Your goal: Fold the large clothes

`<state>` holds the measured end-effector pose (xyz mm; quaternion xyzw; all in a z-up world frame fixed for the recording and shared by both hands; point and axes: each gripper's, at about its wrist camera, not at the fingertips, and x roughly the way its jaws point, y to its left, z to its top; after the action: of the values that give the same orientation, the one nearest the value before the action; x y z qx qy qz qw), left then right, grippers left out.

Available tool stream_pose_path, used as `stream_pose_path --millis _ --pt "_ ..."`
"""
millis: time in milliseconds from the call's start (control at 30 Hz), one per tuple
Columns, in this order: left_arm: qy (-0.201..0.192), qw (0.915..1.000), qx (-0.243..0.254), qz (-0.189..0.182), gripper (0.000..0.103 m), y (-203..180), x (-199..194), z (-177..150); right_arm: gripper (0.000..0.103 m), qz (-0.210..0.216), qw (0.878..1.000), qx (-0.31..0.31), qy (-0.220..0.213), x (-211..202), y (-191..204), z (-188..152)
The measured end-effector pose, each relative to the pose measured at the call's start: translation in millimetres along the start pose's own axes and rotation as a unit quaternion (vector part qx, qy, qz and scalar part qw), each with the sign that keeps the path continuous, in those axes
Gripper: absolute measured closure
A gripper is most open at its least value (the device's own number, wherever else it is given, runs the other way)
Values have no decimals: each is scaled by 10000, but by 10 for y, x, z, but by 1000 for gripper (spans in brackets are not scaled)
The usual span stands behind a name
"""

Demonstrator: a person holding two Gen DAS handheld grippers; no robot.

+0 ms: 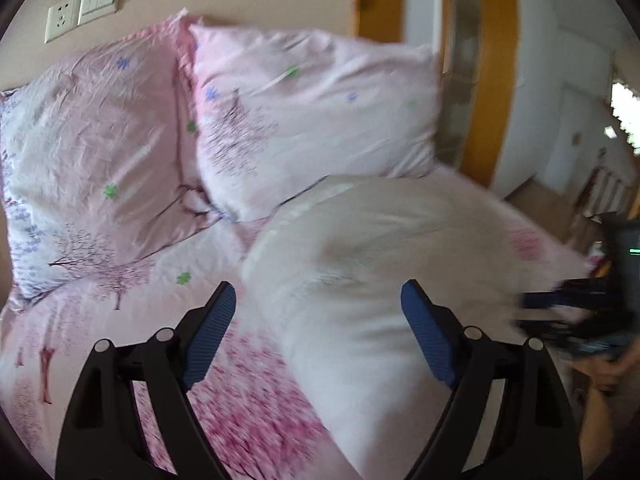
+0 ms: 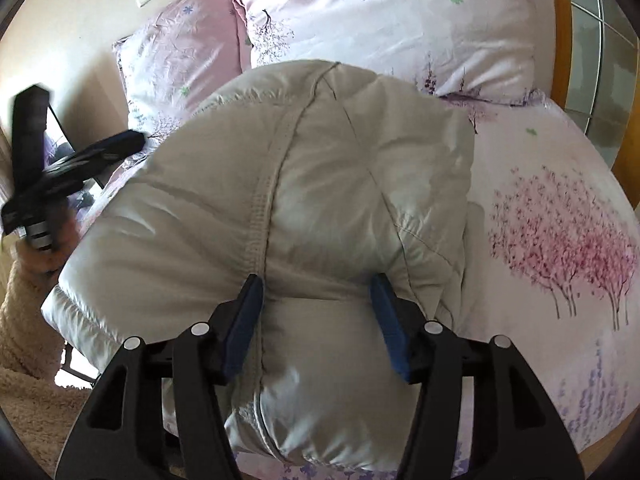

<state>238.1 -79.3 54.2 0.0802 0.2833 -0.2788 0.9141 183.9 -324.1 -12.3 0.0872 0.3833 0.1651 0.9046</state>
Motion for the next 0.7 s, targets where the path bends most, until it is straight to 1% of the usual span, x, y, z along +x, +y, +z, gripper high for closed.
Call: stream_pose_path --millis 67,133,200,267,300,367,467,700 --pt "-116 9995 115 -260 16 -114 -164 -56 46 28 10000 44 -46 11 -6 -39" --pt "-91 9987 290 -404 15 -256 -220 -103 46 85 9999 108 -96 6 -19 -79" --pt "-7 9978 509 -429 15 -391 -205 -154 45 150 9996 196 -151 12 -27 -136" --pt "254 9954 861 -333 15 -579 -91 -256 45 175 9993 248 -204 -8 -21 -169" --pt "450 9933 1040 -204 15 -681 23 -335 45 180 9992 266 -232 -13 -20 -186" --pt "541 9932 1009 -202 15 -737 101 -421 45 165 9992 258 -243 -9 -5 -204" --pt "632 9934 945 -156 14 -750 158 -433 45 97 9992 220 -304 3 24 -247" --pt "588 9940 916 42 12 -755 194 -503 45 70 9989 209 -409 24 25 -282"
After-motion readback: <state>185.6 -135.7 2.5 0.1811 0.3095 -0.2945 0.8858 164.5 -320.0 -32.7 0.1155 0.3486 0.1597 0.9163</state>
